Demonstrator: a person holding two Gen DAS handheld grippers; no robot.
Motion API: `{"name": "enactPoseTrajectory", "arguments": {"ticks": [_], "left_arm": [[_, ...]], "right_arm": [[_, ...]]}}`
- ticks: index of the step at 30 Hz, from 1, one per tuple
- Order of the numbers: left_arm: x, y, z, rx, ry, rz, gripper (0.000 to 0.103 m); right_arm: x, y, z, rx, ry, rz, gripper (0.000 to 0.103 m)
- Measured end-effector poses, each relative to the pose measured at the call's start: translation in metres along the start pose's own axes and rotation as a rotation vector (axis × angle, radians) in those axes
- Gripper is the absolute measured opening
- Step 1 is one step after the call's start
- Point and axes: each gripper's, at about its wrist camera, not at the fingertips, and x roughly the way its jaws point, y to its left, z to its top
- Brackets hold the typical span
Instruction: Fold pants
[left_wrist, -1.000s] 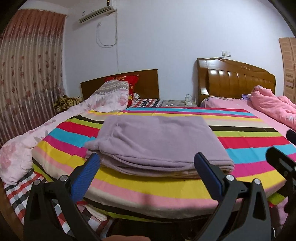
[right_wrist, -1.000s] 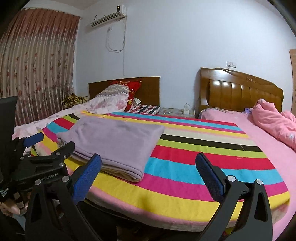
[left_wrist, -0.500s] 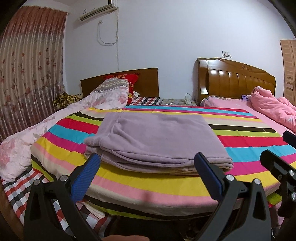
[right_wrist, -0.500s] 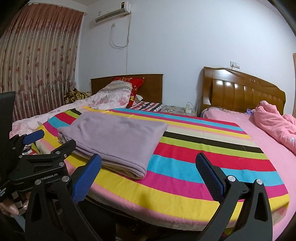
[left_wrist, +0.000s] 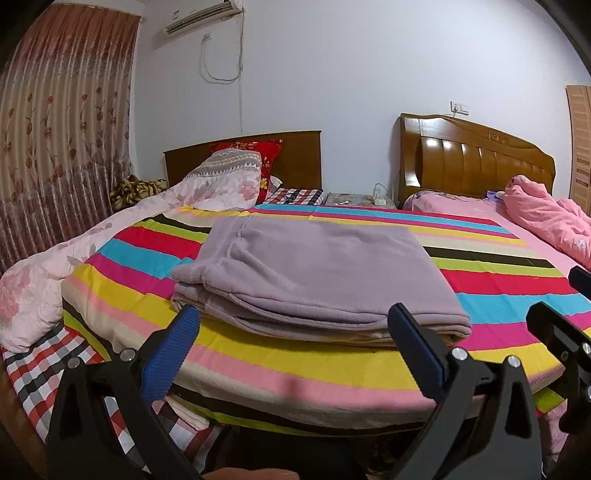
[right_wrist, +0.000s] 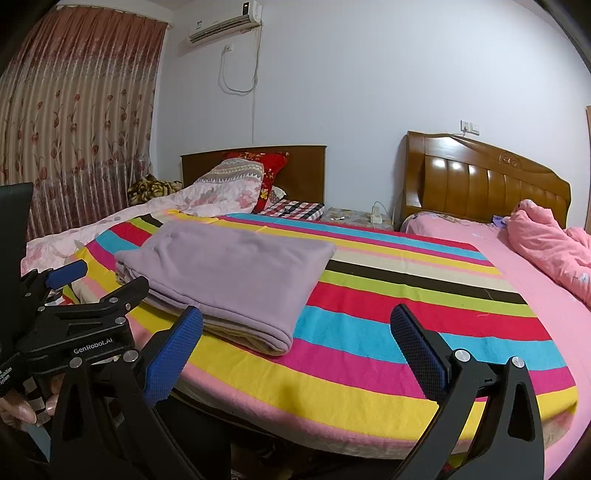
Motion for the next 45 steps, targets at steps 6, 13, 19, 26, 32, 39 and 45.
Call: {"name": "enactPoseTrajectory", "arguments": {"ticks": [6, 13, 19, 26, 32, 39, 45], "left_arm": [[-0.0004, -0.0004, -0.0003, 0.0, 0.0, 0.001, 0.102], [-0.0004, -0.0009, -0.002, 0.0, -0.001, 0.009, 0.102], [-0.0016, -0.0014, -0.0024, -0.006, 0.001, 0.012, 0.102], [-0.0015, -0.0011, -0.0017, -0.006, 0.0, 0.012, 0.102], [-0.0016, -0.0015, -0.0014, -0.006, -0.001, 0.013, 0.102], [-0.0021, -0.0018, -0.0008, -0.009, -0.002, 0.014, 0.102], [-0.003, -0.0028, -0.0004, -0.01, 0.0, 0.009, 0.102]], "right_arm": [[-0.0009, 0.0009, -0.0003, 0.0, 0.001, 0.0, 0.099], [-0.0005, -0.0007, -0.0026, -0.001, 0.007, 0.004, 0.099], [-0.0017, -0.0002, -0.0024, -0.001, 0.007, 0.004, 0.099], [-0.0029, 0.0005, -0.0025, -0.001, 0.008, 0.003, 0.099], [-0.0037, 0.0003, -0.0022, -0.001, 0.008, 0.004, 0.099], [-0.0047, 0.0005, -0.0022, -0.002, 0.008, 0.003, 0.099], [-0.0054, 0.0003, -0.0021, -0.001, 0.009, 0.004, 0.099]]}}
